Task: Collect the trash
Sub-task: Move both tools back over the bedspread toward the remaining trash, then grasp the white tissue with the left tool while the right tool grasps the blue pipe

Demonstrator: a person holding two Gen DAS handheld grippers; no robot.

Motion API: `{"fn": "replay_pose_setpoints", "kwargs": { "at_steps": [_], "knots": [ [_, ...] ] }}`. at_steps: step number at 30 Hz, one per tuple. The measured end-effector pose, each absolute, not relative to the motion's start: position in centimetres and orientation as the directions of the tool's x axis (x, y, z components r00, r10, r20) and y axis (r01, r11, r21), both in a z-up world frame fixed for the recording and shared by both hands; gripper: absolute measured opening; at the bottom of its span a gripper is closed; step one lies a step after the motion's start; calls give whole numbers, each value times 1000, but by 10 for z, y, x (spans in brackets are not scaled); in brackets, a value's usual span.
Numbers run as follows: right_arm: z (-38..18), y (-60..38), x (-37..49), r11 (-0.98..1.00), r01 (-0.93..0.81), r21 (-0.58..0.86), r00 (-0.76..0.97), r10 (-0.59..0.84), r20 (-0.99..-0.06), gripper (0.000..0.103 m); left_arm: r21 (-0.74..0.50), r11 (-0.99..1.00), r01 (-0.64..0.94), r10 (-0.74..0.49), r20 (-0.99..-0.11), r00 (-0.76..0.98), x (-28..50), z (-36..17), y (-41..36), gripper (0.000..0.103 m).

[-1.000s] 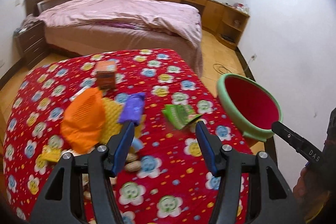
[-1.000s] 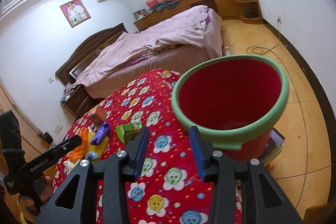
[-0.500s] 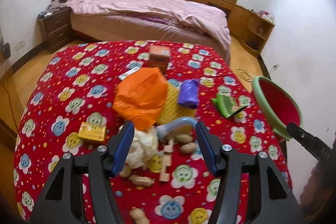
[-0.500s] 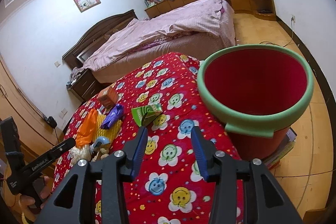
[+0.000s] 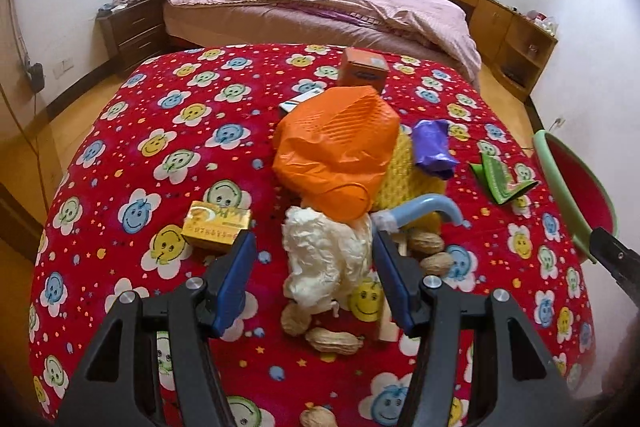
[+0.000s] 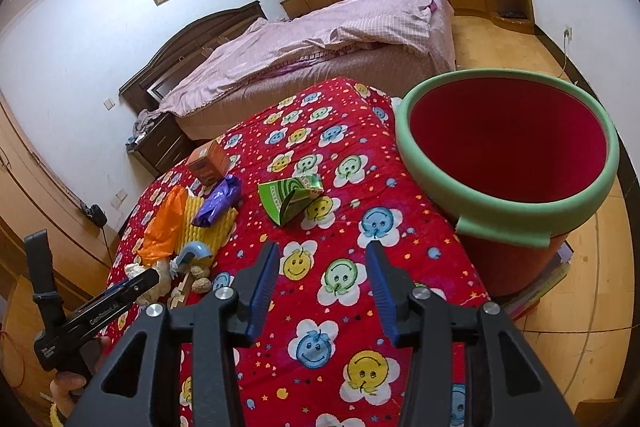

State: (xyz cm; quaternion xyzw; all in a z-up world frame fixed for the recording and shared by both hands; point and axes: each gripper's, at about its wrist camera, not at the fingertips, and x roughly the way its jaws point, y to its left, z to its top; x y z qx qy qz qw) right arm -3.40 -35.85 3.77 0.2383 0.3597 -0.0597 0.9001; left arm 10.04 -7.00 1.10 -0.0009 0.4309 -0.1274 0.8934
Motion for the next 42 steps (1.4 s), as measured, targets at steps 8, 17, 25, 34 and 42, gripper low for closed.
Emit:
{"fn": "replay_pose_setpoints", "kwargs": {
  "at_steps": [8,17,25,34,42],
  "knots": [
    [32,-352,-26,884,266,385,721,82,-688,48,-135,957,255,-262,-780,568,107,0,-74,61],
    [28,-339,-15,891,242,383,708,107,-698,48,-149,943,299,-298,-779,552,106,-5,-77,35],
    [31,-324,-8,902,207,380,706,131,-696,48,-200,925,322,-357,-743,565,89,19,-61,34],
    [35,-286,9,923,137,360,700,167,-694,55,-210,948,240,-316,-724,613,85,33,-17,34],
    [27,-246,32,944,107,311,675,161,-720,63,-210,957,198,-288,-733,616,101,22,13,34]
  ]
}}
